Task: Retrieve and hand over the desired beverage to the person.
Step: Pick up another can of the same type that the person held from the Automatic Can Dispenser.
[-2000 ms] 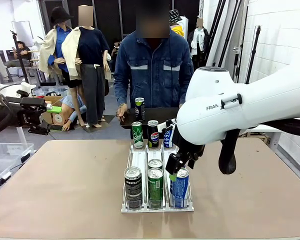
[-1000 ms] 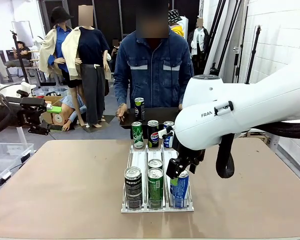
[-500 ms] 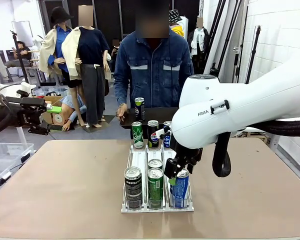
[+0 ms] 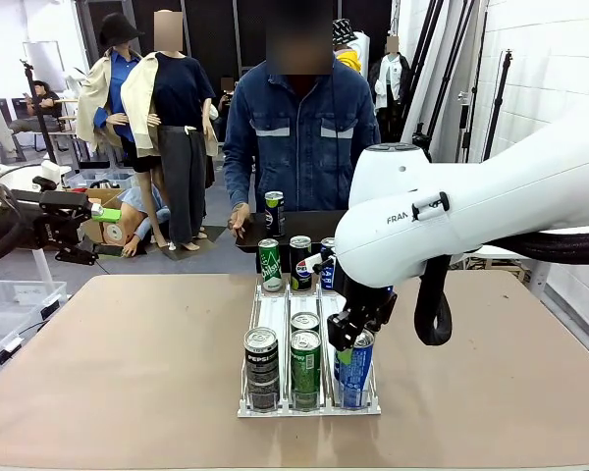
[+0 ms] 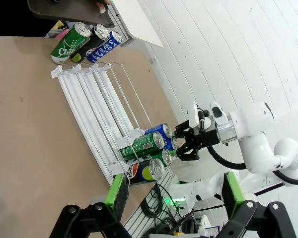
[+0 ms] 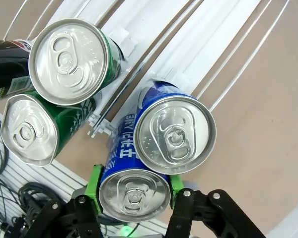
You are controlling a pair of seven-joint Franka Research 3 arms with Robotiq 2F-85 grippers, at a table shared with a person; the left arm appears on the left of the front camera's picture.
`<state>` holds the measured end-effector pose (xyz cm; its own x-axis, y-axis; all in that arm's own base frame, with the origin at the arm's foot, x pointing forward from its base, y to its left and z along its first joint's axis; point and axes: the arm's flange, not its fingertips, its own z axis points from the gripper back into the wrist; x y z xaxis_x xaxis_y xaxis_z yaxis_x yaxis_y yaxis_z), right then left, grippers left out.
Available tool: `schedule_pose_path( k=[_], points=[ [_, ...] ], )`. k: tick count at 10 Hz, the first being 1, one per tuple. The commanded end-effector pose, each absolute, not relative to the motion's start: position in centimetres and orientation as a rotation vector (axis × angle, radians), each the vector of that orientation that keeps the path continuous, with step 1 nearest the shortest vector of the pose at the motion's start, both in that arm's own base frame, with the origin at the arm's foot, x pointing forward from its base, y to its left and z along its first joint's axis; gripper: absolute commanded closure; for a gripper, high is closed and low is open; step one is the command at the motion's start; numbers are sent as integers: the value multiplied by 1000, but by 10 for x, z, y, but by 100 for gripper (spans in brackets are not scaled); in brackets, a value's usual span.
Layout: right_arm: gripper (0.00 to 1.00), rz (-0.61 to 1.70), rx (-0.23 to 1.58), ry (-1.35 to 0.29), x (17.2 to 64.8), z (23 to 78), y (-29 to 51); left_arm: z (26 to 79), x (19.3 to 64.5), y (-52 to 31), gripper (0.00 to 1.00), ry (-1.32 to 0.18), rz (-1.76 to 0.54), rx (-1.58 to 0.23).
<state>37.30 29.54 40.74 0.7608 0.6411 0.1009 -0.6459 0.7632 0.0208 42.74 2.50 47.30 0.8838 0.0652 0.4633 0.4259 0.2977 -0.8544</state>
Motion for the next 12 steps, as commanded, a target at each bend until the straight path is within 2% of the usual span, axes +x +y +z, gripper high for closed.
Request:
schedule_pose_path(
  k=[1, 11, 12],
  points=[
    [100, 684, 23, -83, 378, 405, 301, 474, 427, 25, 0, -469, -243, -1273],
    [100, 698, 56, -85, 374, 407, 295, 474, 427, 25, 0, -469, -243, -1273],
    [100, 723, 66, -99, 372, 420, 292, 474, 427, 25, 0, -469, -243, -1273]
  ],
)
